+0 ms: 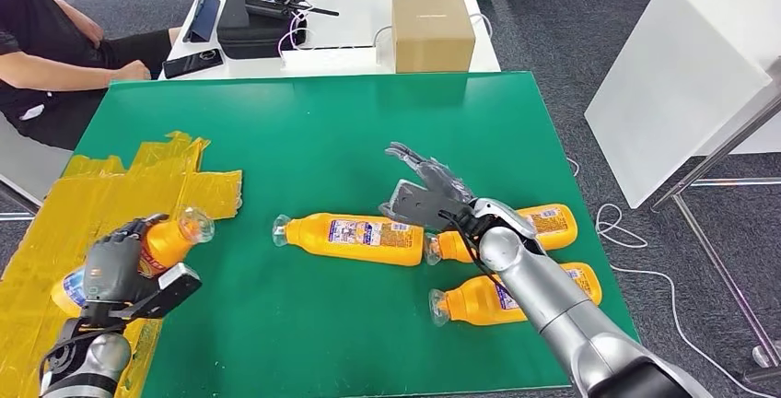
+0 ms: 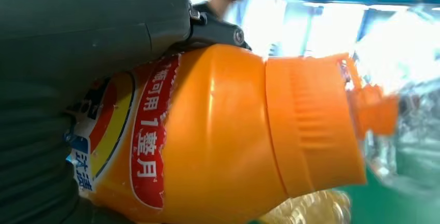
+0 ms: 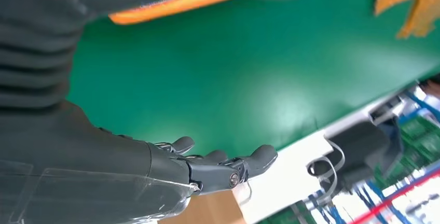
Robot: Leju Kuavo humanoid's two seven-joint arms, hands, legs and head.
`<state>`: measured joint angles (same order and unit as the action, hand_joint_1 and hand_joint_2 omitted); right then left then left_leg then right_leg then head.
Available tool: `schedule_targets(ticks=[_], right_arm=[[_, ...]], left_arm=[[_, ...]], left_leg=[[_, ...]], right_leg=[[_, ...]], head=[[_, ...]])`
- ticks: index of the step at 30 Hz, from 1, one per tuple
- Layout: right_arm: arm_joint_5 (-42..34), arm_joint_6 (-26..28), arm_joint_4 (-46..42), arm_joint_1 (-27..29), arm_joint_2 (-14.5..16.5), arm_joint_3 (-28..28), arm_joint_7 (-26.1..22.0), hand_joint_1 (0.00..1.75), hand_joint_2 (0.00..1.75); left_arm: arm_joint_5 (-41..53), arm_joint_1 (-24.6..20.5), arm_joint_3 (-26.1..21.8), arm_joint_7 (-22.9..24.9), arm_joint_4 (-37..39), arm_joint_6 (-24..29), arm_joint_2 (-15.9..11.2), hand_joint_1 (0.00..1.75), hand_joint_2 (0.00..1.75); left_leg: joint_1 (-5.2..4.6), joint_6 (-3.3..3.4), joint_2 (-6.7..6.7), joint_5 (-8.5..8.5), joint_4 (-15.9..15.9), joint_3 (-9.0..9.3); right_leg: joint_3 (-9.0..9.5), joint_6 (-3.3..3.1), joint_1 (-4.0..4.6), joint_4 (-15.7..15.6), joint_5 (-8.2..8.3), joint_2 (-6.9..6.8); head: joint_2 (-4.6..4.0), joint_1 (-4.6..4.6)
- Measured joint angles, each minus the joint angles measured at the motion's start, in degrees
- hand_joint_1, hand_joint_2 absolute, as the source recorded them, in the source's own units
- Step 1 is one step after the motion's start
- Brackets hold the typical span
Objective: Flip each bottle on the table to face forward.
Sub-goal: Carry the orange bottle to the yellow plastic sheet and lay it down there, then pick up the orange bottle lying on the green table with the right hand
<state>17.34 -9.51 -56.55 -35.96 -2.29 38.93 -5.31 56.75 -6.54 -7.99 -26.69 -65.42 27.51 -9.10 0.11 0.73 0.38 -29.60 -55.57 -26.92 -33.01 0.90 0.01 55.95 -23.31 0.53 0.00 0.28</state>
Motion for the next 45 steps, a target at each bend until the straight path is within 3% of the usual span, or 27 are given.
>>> schedule_targets(ticks=[5, 7, 9, 11, 17, 21, 31, 35, 36, 39, 40, 45], right_arm=[[-0.4, -1.0, 3.4, -1.1, 0.3, 1.7, 0.2, 0.00, 1.75], [-0.7, -1.7, 4.6, -1.7, 0.4, 2.5, 0.4, 0.00, 1.75], [-1.2, -2.3, 6.0, -2.3, 0.5, 3.4, 0.5, 0.00, 1.75], [-1.5, -2.9, 7.6, -2.9, 0.8, 4.5, 0.6, 0.00, 1.75], [-1.9, -3.9, 12.3, -4.2, 2.4, 7.6, 1.0, 0.00, 1.75], [-0.5, -3.1, 16.1, -4.7, 4.5, 9.8, 2.0, 0.00, 1.75], [3.1, -0.9, 23.1, -6.0, 10.0, 13.2, 3.9, 0.00, 1.75], [7.6, 0.6, 25.4, -6.5, 11.7, 14.8, 6.7, 0.00, 1.75], [9.1, 1.0, 26.1, -6.7, 12.3, 15.5, 7.6, 0.24, 1.75], [13.3, 1.4, 28.2, -7.0, 13.8, 17.5, 10.1, 1.55, 1.75], [14.6, 1.4, 28.8, -7.1, 14.2, 18.2, 10.9, 1.75, 1.75], [18.6, 1.4, 31.1, -7.3, 15.3, 20.4, 13.0, 1.75, 1.75]], left_arm=[[1.7, -1.5, 3.2, -0.3, 4.9, 0.2, -1.7, 1.75, 1.75], [2.5, -1.9, 4.3, -0.1, 6.6, 0.6, -2.2, 0.87, 1.75], [3.3, -2.4, 5.6, 0.0, 8.3, 0.6, -2.8, 0.00, 0.87], [4.4, -2.9, 7.0, 0.3, 10.2, 0.0, -3.6, 0.00, 0.00], [4.2, -3.8, 11.3, -1.4, 12.6, -3.4, -6.7, 0.00, 0.00], [1.0, -3.8, 13.5, -3.2, 12.1, -6.6, -7.0, 0.00, 0.00], [-10.9, -3.5, 14.9, -9.8, 7.5, -13.8, -5.3, 0.00, 0.00], [-20.3, -3.0, 14.5, -12.7, 3.6, -20.9, -3.4, 0.00, 0.00], [-22.7, -2.9, 14.4, -13.1, 2.3, -23.0, -2.7, 0.00, 0.00], [-28.9, -2.6, 13.9, -13.3, -1.4, -28.6, -0.7, 0.00, 0.00], [-31.3, -2.5, 13.7, -13.3, -2.6, -30.7, -0.1, 0.00, 0.00], [-41.8, -1.8, 11.0, -13.3, -8.2, -41.3, 3.3, 0.00, 0.00]], left_leg=[[-0.01, 0.00, -0.08, 0.00, 0.0, -0.01], [-0.01, 0.00, -0.04, 0.00, 0.0, 0.03], [-0.01, 0.00, -0.02, 0.01, 0.0, 0.06], [0.00, -0.01, -0.02, 0.02, 0.0, 0.09], [0.03, -0.07, -0.03, 0.05, 0.0, 0.12], [0.03, -0.07, -0.05, 0.07, 0.0, 0.11], [0.00, -0.07, -0.03, 0.06, 0.0, 0.09], [0.00, -0.07, -0.03, 0.06, 0.0, 0.08], [-0.01, -0.07, -0.04, 0.06, 0.0, 0.07], [-0.01, -0.07, -0.02, 0.05, 0.0, 0.09], [-0.01, -0.06, -0.01, 0.05, 0.0, 0.11], [-0.02, -0.06, 0.00, 0.05, 0.0, 0.19]], right_leg=[[0.06, 0.00, -0.06, 0.0, 0.00, -0.02], [0.07, 0.00, -0.04, 0.0, 0.01, 0.00], [0.07, -0.01, -0.02, 0.0, 0.01, 0.00], [0.07, -0.01, -0.01, 0.1, 0.01, 0.00], [0.06, -0.02, 0.01, 0.2, 0.00, -0.02], [0.06, -0.02, -0.01, 0.2, -0.01, -0.02], [0.04, -0.02, -0.03, 0.1, -0.01, -0.01], [0.02, -0.02, -0.02, 0.1, -0.01, -0.01], [0.02, -0.01, -0.02, 0.1, -0.01, -0.01], [0.02, -0.01, -0.02, 0.1, -0.01, 0.00], [0.03, -0.01, -0.02, 0.1, -0.01, 0.01], [0.08, -0.02, -0.02, 0.1, -0.01, 0.01]], head=[[0.00, -0.01], [0.00, -0.02], [0.00, -0.01], [0.00, -0.02], [0.00, -0.02], [0.00, 0.00], [0.00, 0.01], [0.00, 0.00], [0.00, 0.01], [0.00, 0.00], [0.00, -0.01], [0.00, 0.01]])
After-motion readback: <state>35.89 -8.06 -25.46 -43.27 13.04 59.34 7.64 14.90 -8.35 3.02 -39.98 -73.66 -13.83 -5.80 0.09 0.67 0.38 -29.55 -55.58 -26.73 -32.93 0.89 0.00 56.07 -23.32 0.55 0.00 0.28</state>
